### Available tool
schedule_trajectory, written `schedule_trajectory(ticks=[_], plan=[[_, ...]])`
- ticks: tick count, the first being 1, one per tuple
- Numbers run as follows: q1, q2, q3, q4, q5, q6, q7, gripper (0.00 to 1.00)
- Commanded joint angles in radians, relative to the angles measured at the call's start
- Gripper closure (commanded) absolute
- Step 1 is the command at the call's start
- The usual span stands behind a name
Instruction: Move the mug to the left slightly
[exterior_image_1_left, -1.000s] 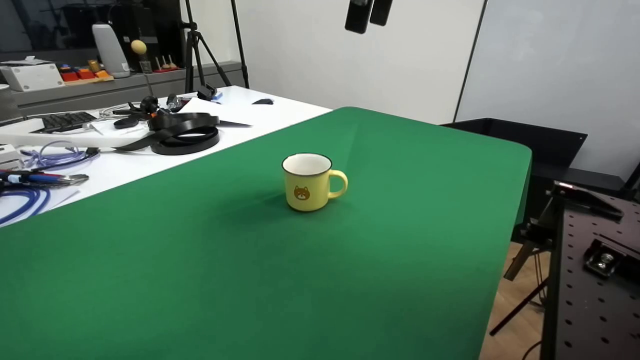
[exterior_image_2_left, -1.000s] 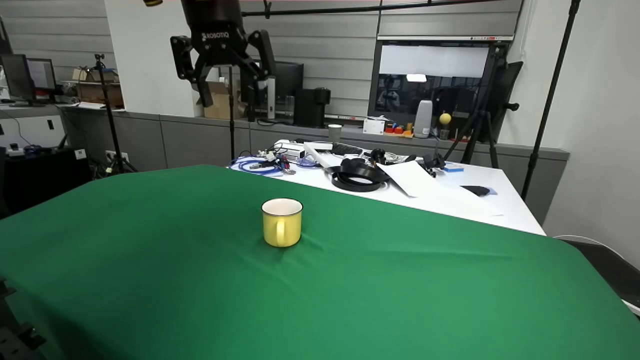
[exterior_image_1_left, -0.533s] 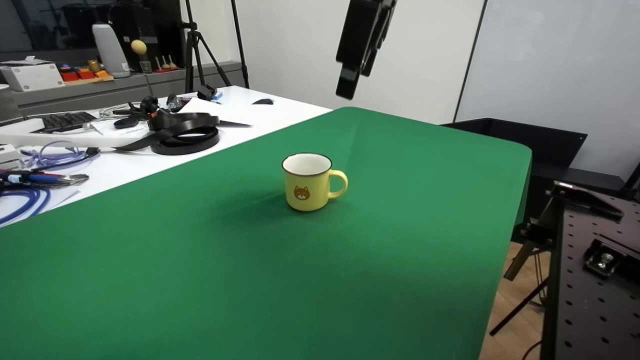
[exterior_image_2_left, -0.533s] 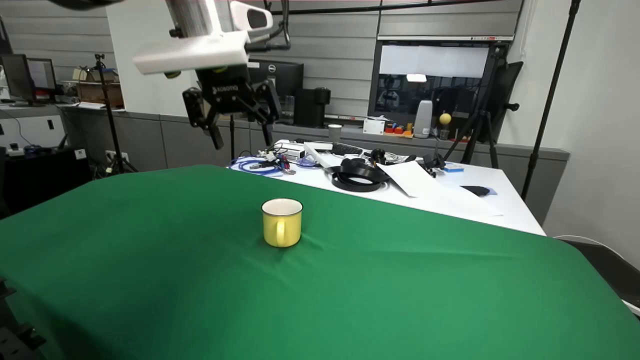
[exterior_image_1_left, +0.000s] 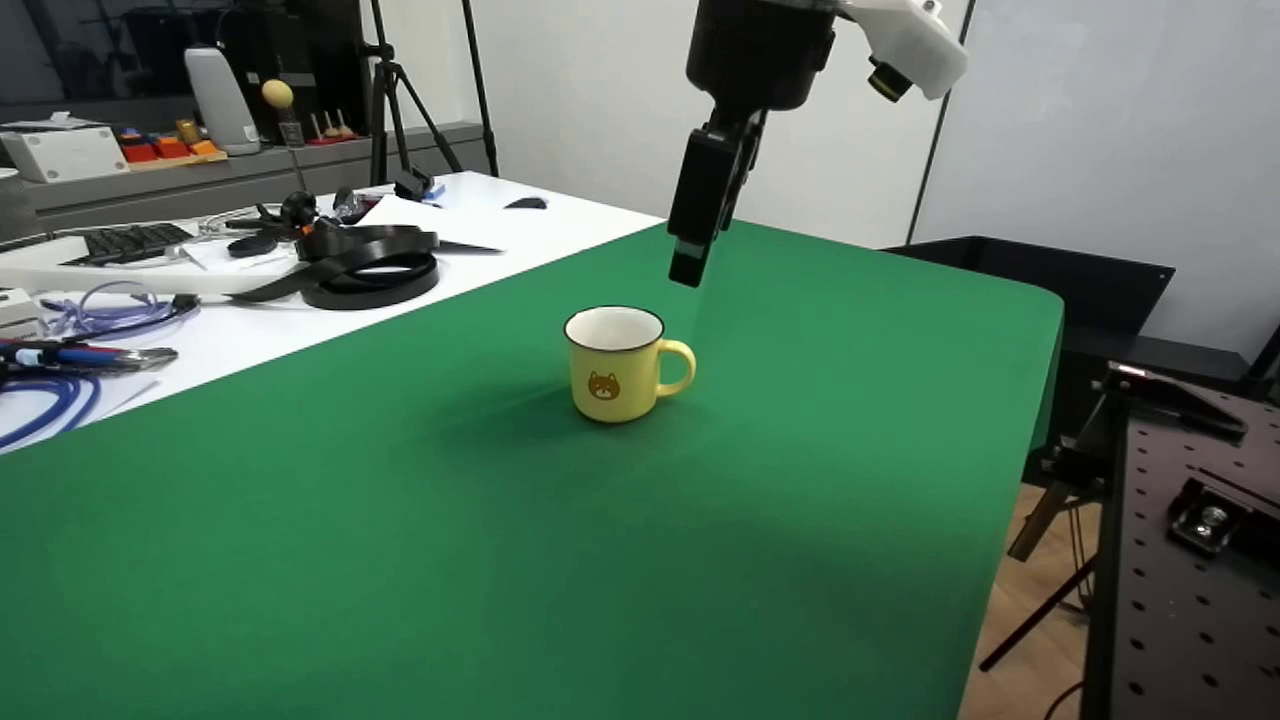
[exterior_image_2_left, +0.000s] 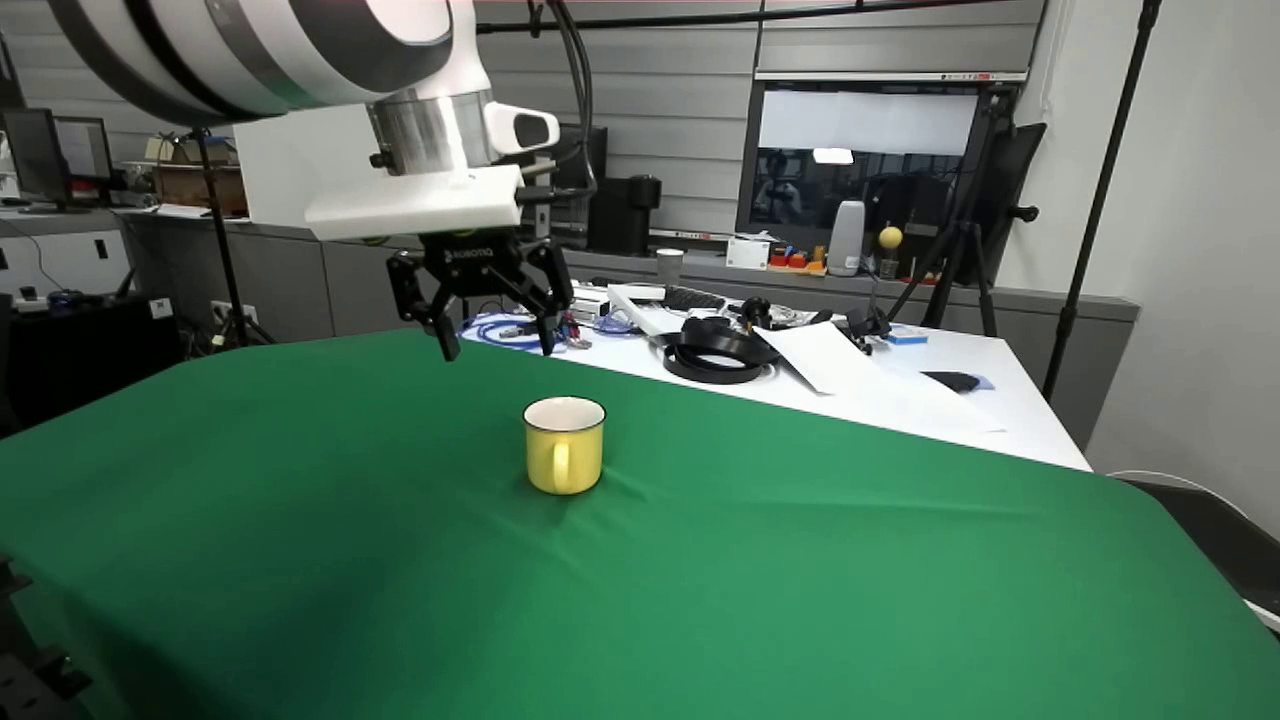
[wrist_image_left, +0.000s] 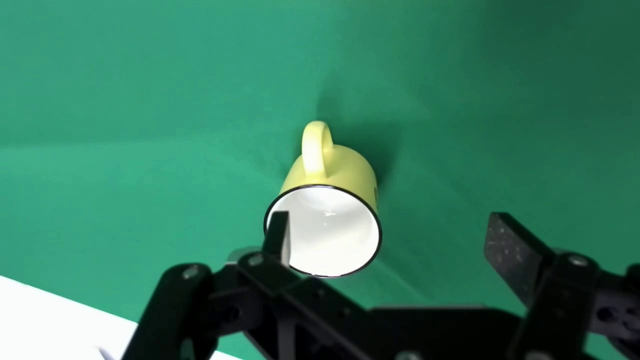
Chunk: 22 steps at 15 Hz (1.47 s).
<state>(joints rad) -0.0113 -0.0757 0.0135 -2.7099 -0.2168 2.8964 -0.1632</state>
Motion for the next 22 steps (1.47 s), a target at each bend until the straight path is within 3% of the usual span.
schedule_trajectory(ticks=[1, 4, 12, 17, 20, 21, 22], plan=[[-0.031, 0.054, 0.005, 0.033, -0.100, 0.019, 0.097, 0.00], [-0.029, 0.183, 0.008, 0.098, -0.170, 0.035, 0.163, 0.00], [0.050, 0.481, -0.006, 0.268, -0.148, 0.215, 0.115, 0.00], [0.071, 0.578, -0.021, 0.376, -0.146, 0.254, 0.095, 0.00], [0.082, 0.606, -0.036, 0.413, -0.080, 0.249, 0.032, 0.00], [0.083, 0.610, -0.041, 0.420, -0.069, 0.237, 0.028, 0.25], [0.082, 0.612, -0.043, 0.426, -0.059, 0.228, 0.024, 0.27]])
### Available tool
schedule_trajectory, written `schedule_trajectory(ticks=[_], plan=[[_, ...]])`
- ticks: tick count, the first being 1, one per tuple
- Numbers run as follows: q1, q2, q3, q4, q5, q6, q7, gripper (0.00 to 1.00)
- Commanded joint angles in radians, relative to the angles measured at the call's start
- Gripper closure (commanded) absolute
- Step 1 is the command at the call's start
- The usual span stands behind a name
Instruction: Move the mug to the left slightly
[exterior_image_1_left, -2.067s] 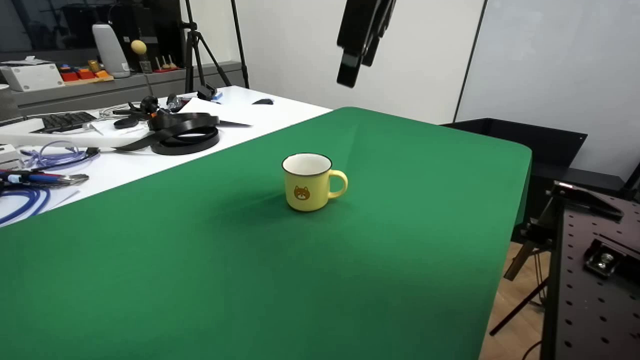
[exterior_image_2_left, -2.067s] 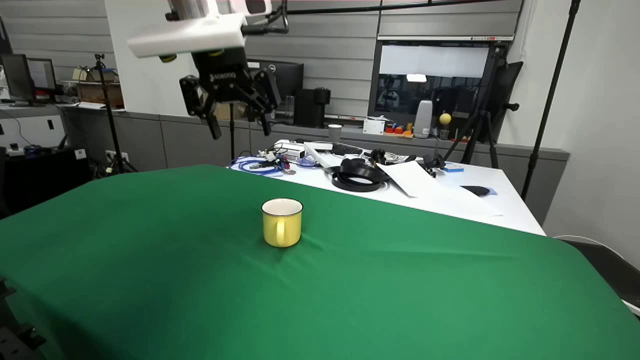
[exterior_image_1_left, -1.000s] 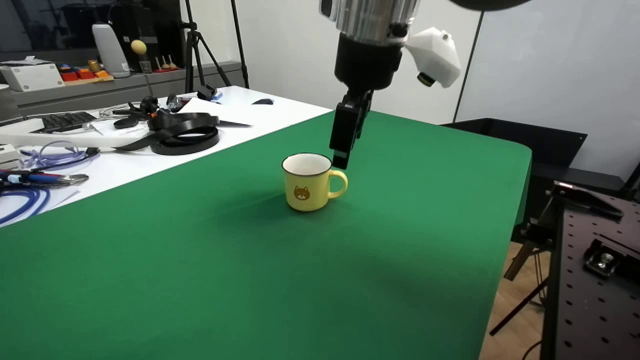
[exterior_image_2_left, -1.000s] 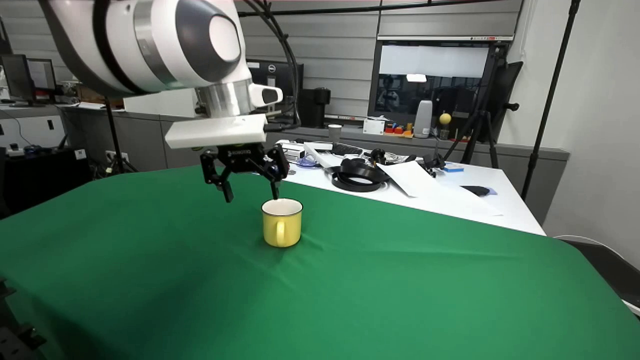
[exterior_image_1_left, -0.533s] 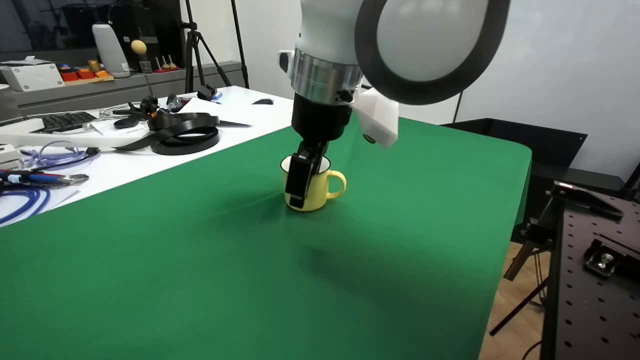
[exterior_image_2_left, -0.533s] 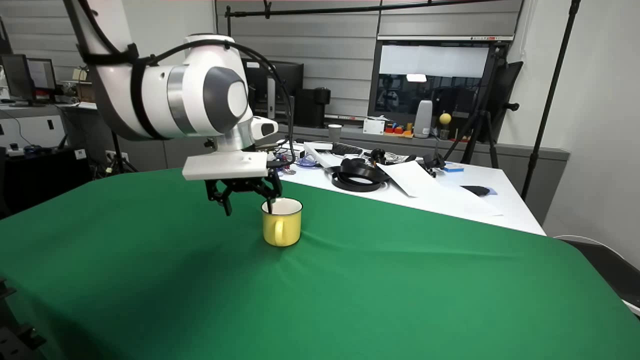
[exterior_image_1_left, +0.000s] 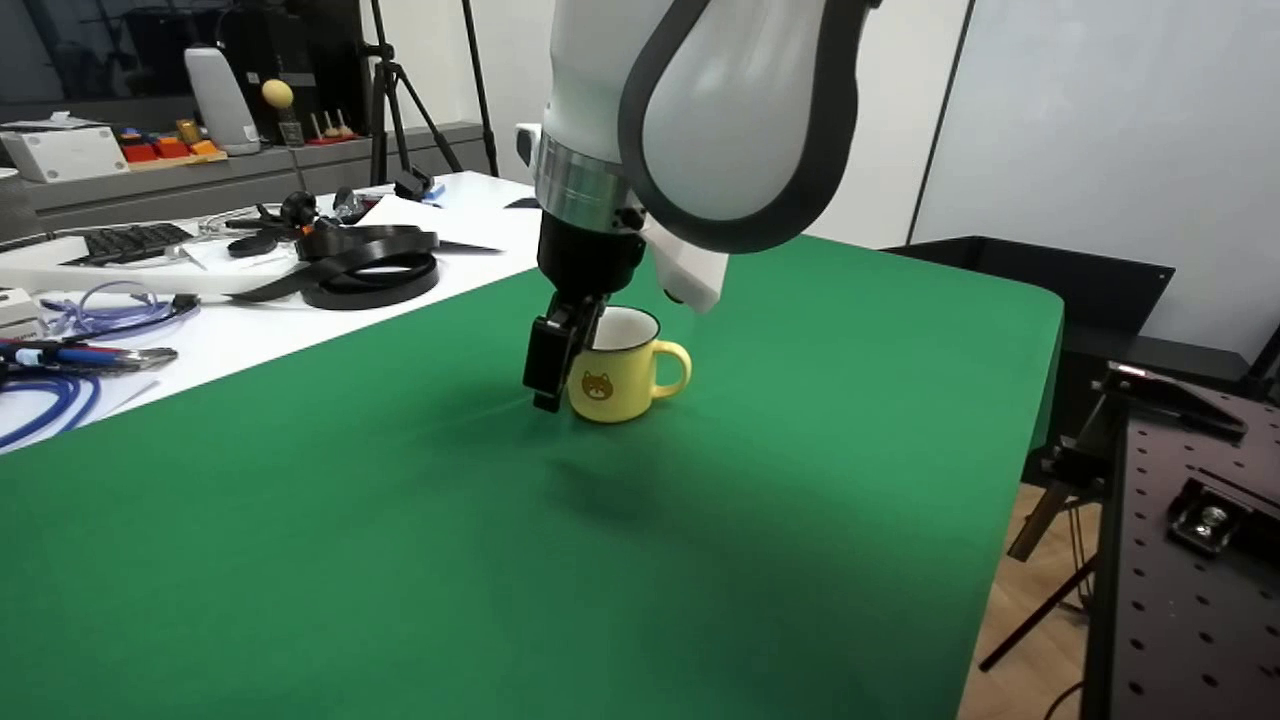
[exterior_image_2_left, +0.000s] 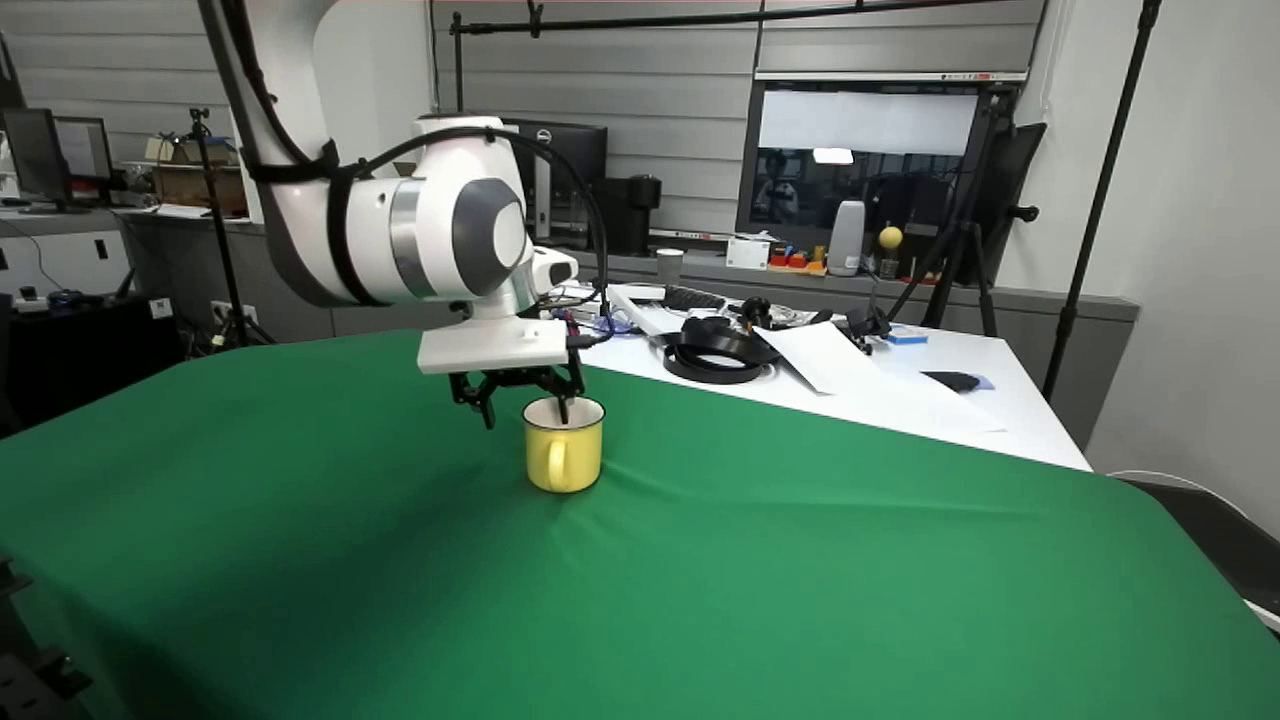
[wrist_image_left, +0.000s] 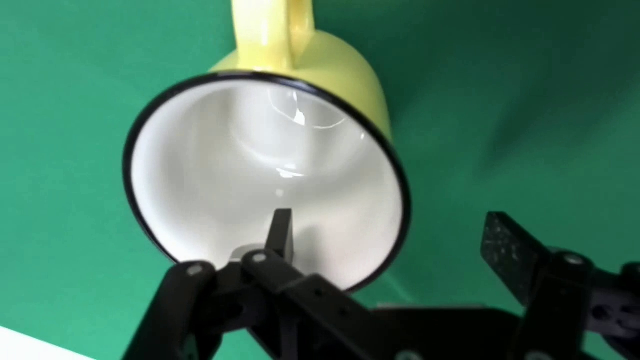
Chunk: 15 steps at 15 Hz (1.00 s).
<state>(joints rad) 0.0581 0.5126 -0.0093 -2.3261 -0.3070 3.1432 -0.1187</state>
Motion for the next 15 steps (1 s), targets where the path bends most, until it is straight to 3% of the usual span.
schedule_trajectory(ticks=[1, 6, 10, 12, 15], plan=[[0.002, 0.022, -0.012, 0.045, 0.044, -0.034, -0.025, 0.33], [-0.009, -0.025, -0.006, 0.049, 0.070, -0.157, -0.048, 0.69], [0.014, -0.055, -0.042, 0.067, 0.049, -0.251, -0.040, 0.95], [0.016, -0.066, -0.048, 0.073, 0.039, -0.293, -0.037, 1.00], [0.007, -0.090, -0.032, 0.068, 0.040, -0.354, -0.052, 0.97]])
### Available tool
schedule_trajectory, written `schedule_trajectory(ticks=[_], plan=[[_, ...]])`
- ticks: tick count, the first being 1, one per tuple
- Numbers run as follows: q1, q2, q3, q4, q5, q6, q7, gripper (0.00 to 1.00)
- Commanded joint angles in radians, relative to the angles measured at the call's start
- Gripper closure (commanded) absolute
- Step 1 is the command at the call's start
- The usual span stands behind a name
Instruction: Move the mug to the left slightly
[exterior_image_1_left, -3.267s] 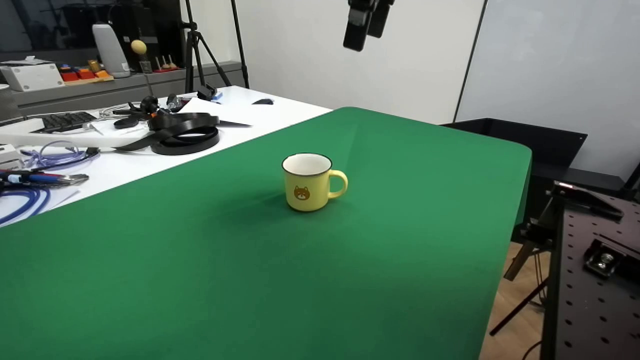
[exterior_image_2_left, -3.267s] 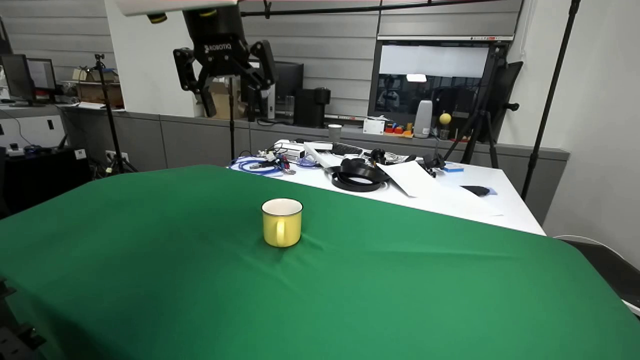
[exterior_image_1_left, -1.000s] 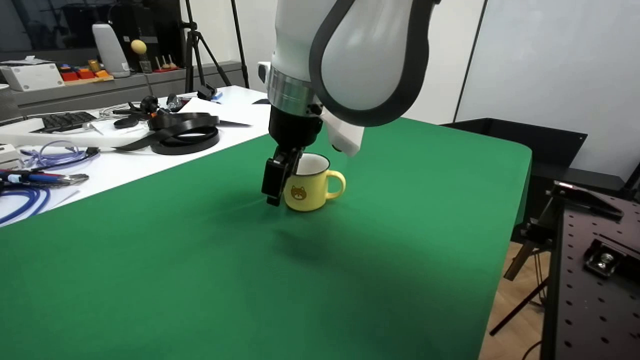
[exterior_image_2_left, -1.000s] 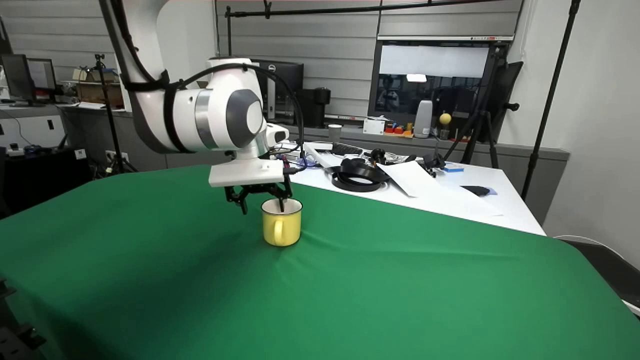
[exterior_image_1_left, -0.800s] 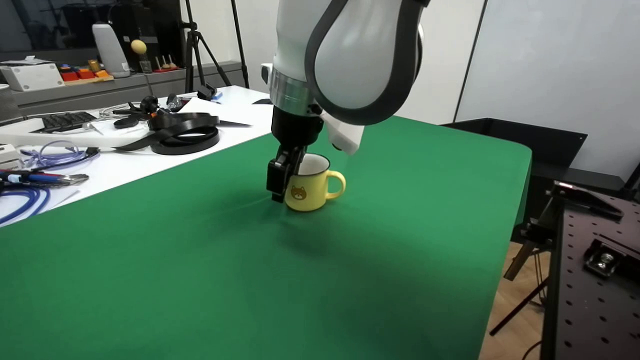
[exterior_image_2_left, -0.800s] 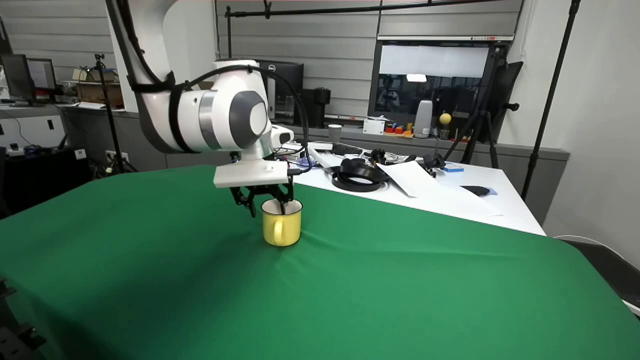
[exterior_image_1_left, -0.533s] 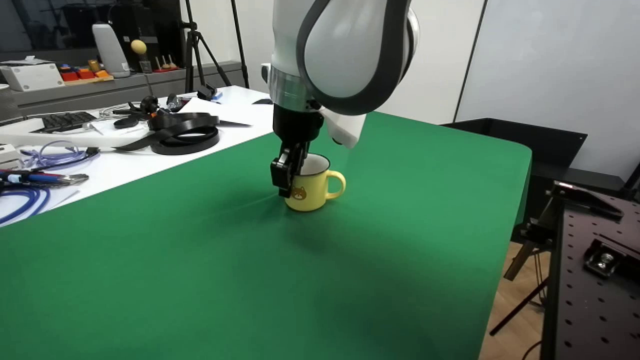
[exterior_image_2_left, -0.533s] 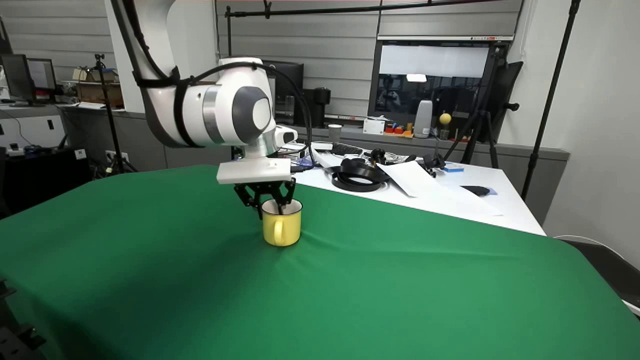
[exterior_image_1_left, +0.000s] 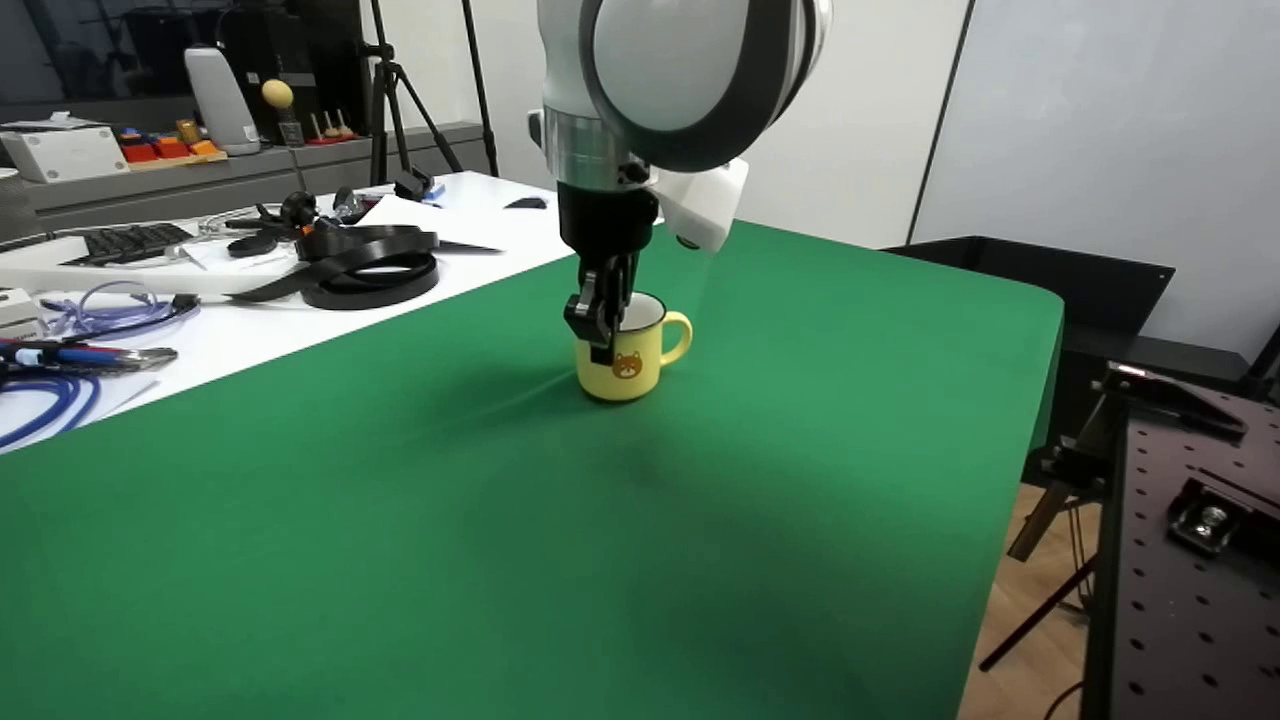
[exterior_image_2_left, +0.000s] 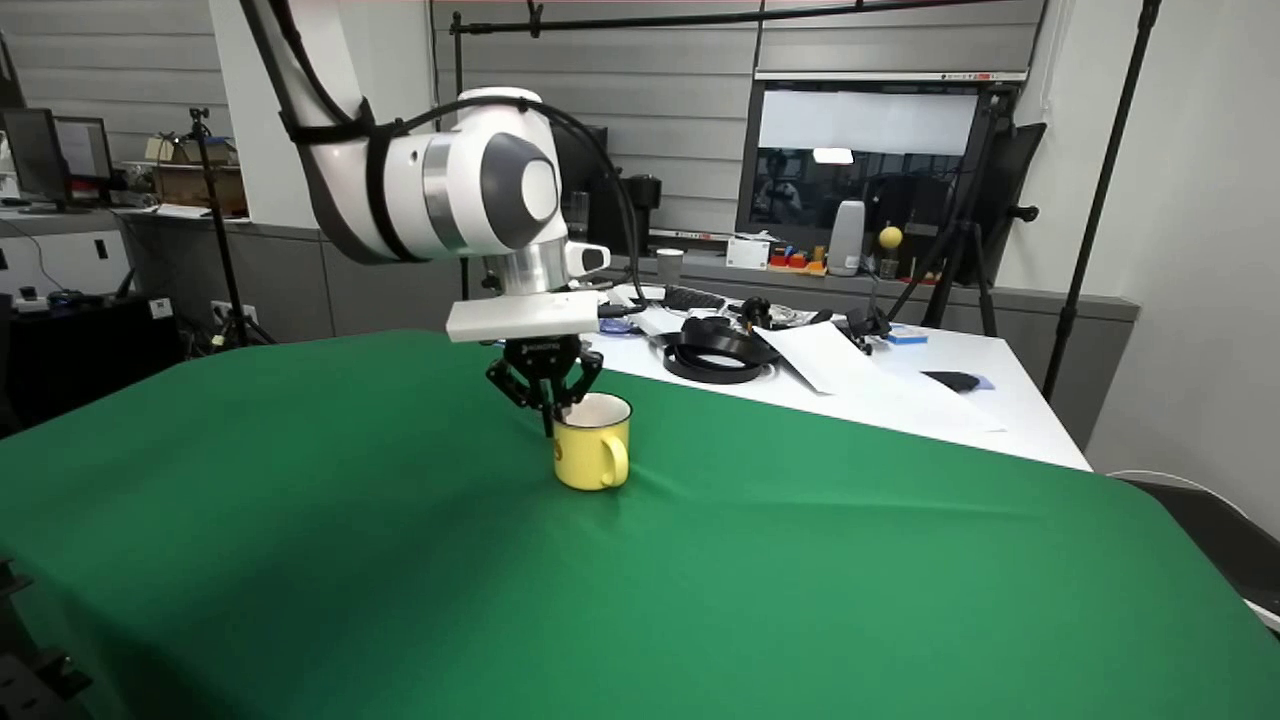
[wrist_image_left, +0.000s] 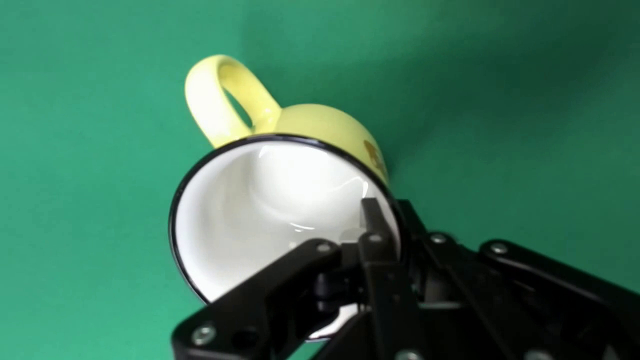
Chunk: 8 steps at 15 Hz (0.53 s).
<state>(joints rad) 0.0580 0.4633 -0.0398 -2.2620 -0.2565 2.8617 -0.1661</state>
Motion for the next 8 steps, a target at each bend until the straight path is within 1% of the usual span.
schedule_trajectory(ticks=[1, 2, 5, 8], plan=[[0.004, -0.055, 0.008, -0.007, -0.009, -0.086, -0.016, 0.97], [0.004, -0.067, 0.014, -0.014, -0.009, -0.101, -0.022, 0.97], [-0.009, -0.115, 0.065, -0.049, 0.016, -0.149, -0.063, 0.97], [-0.009, -0.157, 0.113, -0.096, 0.036, -0.150, -0.093, 0.97]])
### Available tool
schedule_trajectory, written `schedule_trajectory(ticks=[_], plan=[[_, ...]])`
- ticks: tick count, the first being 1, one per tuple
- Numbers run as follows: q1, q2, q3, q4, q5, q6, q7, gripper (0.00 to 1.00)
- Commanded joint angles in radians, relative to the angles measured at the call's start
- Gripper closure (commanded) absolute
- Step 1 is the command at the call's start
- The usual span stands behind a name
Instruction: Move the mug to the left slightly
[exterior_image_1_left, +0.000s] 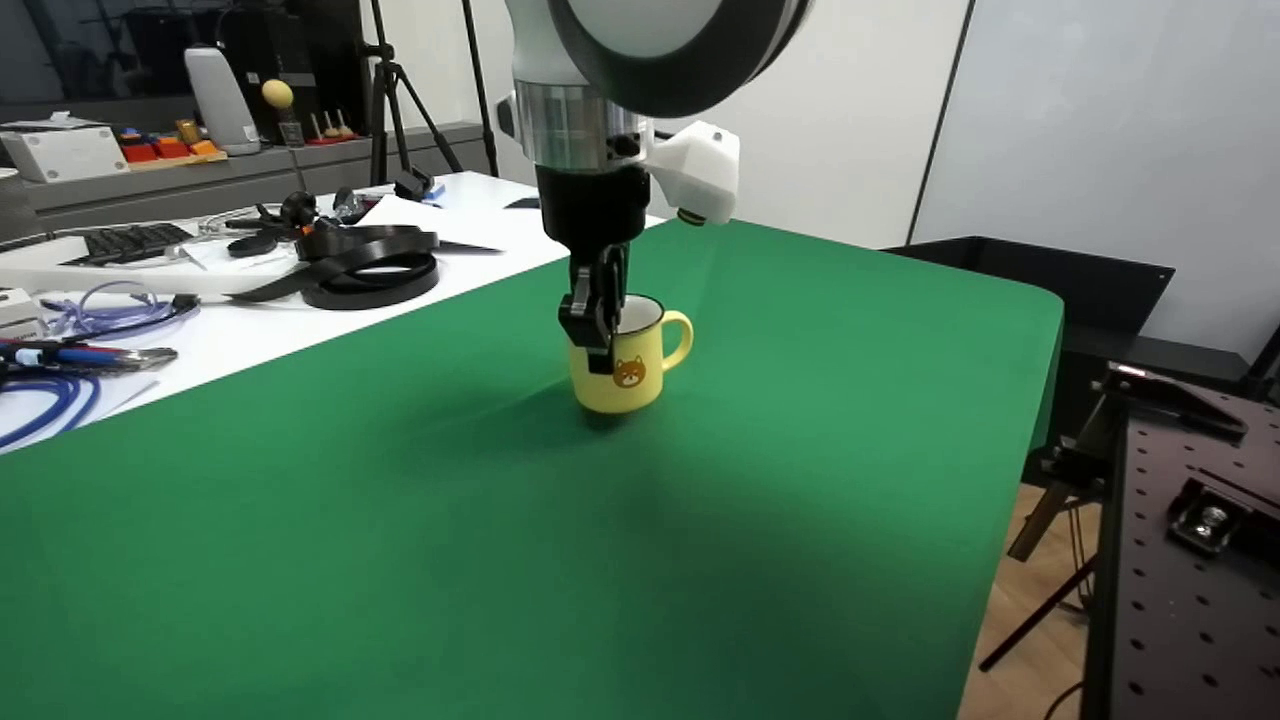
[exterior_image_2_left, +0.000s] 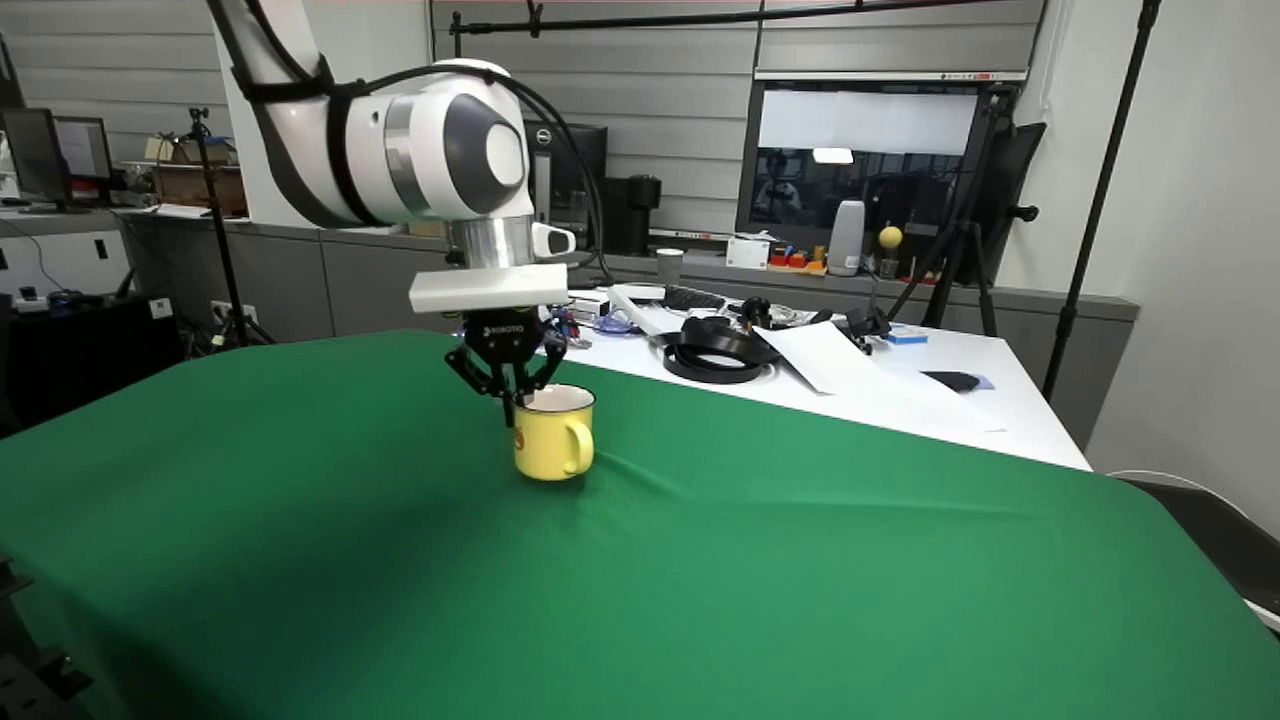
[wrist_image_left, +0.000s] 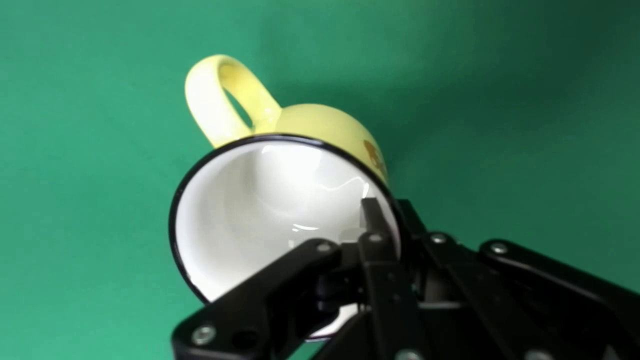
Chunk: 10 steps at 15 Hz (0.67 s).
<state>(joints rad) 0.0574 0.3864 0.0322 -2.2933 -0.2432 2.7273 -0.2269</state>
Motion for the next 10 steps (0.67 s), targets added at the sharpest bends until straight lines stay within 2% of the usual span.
schedule_trajectory(ticks=[1, 4, 9, 10], plan=[[0.001, -0.094, 0.046, -0.089, 0.024, 0.007, -0.019, 0.97], [0.010, -0.127, 0.067, -0.143, 0.036, 0.028, 0.001, 0.97], [0.048, -0.170, 0.037, -0.233, -0.009, 0.162, 0.058, 0.97], [0.062, -0.171, 0.020, -0.243, -0.027, 0.187, 0.079, 0.93]])
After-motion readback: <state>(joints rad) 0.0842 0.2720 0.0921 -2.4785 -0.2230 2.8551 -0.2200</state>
